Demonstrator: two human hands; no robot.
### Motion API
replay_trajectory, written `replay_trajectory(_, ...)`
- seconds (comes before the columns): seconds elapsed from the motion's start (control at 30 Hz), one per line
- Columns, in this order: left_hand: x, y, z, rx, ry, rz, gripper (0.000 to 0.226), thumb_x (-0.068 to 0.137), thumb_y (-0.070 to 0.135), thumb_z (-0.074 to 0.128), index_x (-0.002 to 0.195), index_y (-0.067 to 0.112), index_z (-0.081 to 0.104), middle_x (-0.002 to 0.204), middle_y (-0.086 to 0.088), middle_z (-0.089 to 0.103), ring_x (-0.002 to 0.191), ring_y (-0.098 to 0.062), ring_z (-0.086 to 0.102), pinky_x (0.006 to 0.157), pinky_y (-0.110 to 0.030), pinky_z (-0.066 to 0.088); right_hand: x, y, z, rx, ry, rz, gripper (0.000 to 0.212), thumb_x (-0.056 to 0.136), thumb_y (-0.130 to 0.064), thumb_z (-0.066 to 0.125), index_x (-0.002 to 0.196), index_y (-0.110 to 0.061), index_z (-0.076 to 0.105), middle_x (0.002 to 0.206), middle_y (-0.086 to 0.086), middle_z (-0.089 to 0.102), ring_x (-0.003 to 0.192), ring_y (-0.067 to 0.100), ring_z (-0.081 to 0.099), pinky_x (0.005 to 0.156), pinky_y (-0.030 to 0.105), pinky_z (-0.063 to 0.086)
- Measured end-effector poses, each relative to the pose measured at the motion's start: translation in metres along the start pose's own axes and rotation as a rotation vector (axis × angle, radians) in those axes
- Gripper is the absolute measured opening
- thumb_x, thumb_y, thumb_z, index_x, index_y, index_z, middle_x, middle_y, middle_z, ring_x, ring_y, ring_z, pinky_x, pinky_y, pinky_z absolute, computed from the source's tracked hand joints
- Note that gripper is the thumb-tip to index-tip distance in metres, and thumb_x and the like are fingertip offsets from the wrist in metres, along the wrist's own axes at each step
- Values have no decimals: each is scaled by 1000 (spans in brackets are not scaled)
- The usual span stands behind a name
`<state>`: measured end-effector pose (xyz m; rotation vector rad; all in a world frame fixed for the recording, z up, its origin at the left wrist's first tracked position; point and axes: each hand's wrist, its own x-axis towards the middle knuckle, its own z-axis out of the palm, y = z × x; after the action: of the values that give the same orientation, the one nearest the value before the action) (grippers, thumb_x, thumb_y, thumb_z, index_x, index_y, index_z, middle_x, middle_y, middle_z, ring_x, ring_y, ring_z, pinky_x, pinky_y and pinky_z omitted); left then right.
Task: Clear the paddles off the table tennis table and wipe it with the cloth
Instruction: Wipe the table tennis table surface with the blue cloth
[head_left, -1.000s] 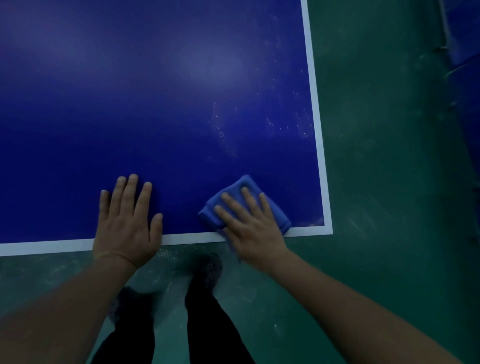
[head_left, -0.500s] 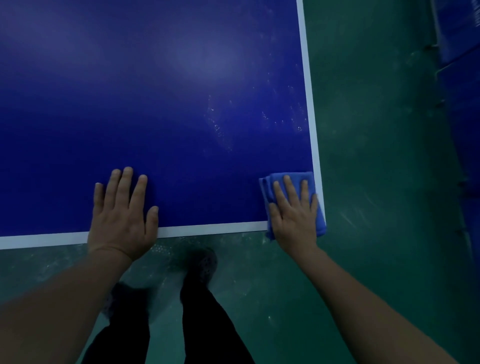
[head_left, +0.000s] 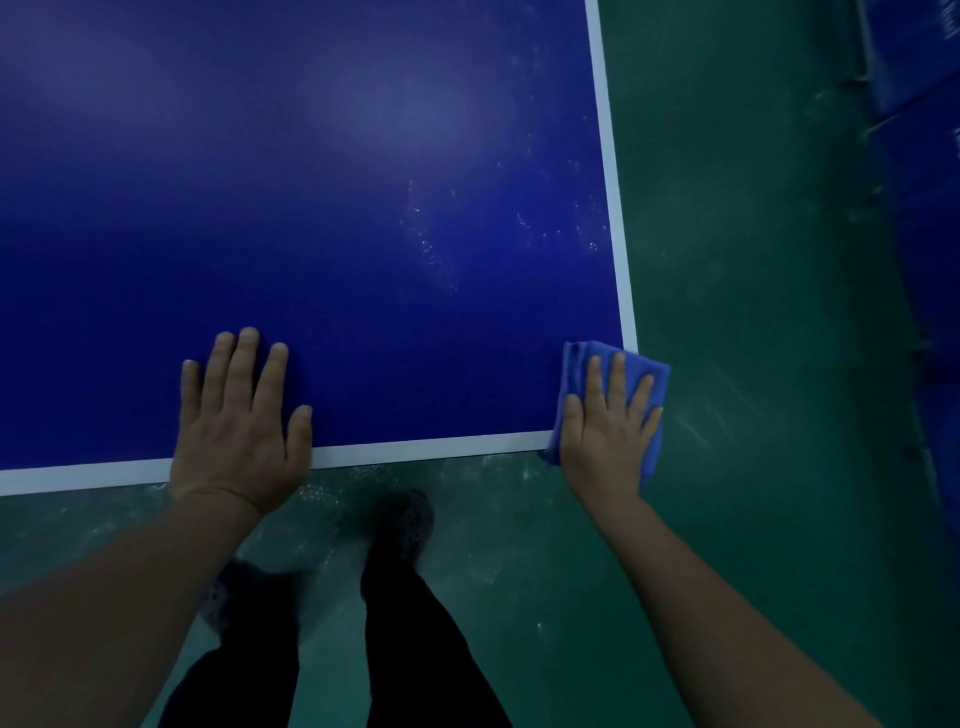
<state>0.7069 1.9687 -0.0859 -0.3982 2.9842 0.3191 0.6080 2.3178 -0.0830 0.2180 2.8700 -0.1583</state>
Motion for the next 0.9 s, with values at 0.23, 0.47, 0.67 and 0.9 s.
replay_trajectory(0.23, 0, -1, 0, 5, -4, -3, 74, 95, 49, 23, 155, 6, 28, 164, -19, 17, 154, -33, 7, 124, -53, 0, -3, -25, 4, -94, -29, -384, 60, 102, -53, 21, 158, -37, 6, 167, -10, -3, 154, 31, -10, 122, 55, -6)
replay_trajectory(0.47, 0, 0, -1, 10, -5, 0, 74, 95, 49, 22, 155, 7, 27, 164, -19, 16, 154, -32, 6, 124, -52, -1, 61, -63, -12, 6, 20, -36, 60, 105, -48, 23, 160, -37, 1, 168, -7, -8, 154, 35, -10, 120, 64, -4)
replay_trajectory(0.67, 0, 0, 1, -7, 4, -3, 74, 95, 49, 22, 155, 7, 27, 164, -19, 16, 154, -32, 7, 124, -51, -2, -15, -56, 12, -158, -63, -754, 59, 101, -57, 21, 157, -39, 12, 167, -9, 5, 154, 34, -4, 119, 65, 0)
replay_trajectory(0.9, 0, -2, 3, 21, 3, 3, 73, 96, 49, 24, 155, 7, 27, 164, -19, 17, 153, -34, 8, 124, -54, 1, 40, -30, -13, 28, 30, 65, 59, 105, -49, 22, 160, -38, 2, 168, -10, -9, 154, 31, -13, 120, 63, -5)
